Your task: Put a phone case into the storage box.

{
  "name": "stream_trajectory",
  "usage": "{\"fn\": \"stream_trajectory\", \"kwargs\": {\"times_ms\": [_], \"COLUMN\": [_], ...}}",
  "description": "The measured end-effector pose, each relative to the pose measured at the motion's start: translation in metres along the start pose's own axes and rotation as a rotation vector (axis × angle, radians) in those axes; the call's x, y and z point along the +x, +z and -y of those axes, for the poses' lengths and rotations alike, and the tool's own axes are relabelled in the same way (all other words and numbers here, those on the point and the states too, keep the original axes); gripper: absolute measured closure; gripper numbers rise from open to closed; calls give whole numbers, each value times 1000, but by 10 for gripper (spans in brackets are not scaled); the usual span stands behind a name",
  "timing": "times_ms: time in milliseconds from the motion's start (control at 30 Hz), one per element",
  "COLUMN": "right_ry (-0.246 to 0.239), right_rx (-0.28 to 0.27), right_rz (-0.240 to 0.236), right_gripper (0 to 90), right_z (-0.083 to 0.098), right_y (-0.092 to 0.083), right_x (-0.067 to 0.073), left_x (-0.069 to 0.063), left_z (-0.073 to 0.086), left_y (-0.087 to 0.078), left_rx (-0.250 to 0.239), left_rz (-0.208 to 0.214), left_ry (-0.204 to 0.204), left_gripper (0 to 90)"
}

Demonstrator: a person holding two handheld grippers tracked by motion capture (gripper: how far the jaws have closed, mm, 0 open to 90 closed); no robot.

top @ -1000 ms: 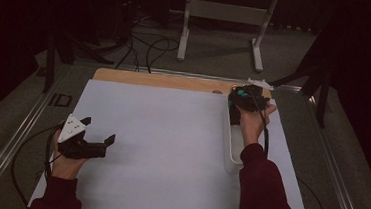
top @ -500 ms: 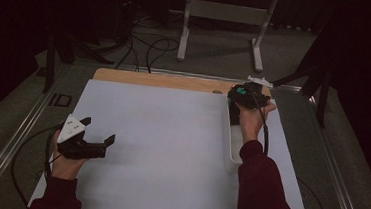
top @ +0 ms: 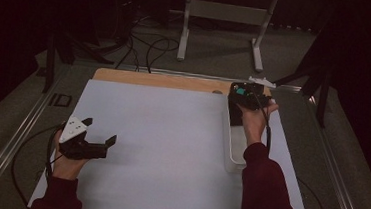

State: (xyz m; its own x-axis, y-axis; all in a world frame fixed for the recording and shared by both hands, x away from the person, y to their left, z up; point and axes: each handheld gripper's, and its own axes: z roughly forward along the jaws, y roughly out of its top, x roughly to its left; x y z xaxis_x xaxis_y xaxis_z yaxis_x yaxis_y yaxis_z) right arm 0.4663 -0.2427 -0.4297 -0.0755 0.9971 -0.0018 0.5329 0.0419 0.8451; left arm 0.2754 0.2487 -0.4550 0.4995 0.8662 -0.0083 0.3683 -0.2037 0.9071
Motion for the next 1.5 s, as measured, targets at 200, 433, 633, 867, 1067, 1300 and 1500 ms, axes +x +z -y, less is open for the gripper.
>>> {"fn": "stream_trajectory", "kwargs": {"times_ms": [200, 433, 633, 867, 1067, 1300, 1500], "right_ry": [-37, -87, -154, -209, -191, -205, -181], "right_rx": [-22, -28, -84, -119, -175, -237, -240], "right_rz": [-70, -141, -279, -311, -361, -402, -443], "right_gripper": [73, 76, 77, 83, 83, 83, 83], "right_z": [6, 19, 48, 78, 103, 127, 141], "right_y": [-22, -48, -96, -121, -143, -157, -159], "right_x": [1, 1, 6, 8, 4, 0, -4], "left_x": [0, -2, -3, -3, -6, -8, -10], "left_z": [0, 0, 1, 3, 7, 9, 15], "left_y": [0, 1, 1, -3, -4, -5, -7], "left_rx": [1, 2, 0, -24, -38, -54, -65], "left_rz": [0, 18, 28, 44, 59, 74, 78], "left_ry": [-2, 3, 7, 9, 19, 22, 31], "left_gripper": [0, 0, 0, 0, 0, 0, 0]}}
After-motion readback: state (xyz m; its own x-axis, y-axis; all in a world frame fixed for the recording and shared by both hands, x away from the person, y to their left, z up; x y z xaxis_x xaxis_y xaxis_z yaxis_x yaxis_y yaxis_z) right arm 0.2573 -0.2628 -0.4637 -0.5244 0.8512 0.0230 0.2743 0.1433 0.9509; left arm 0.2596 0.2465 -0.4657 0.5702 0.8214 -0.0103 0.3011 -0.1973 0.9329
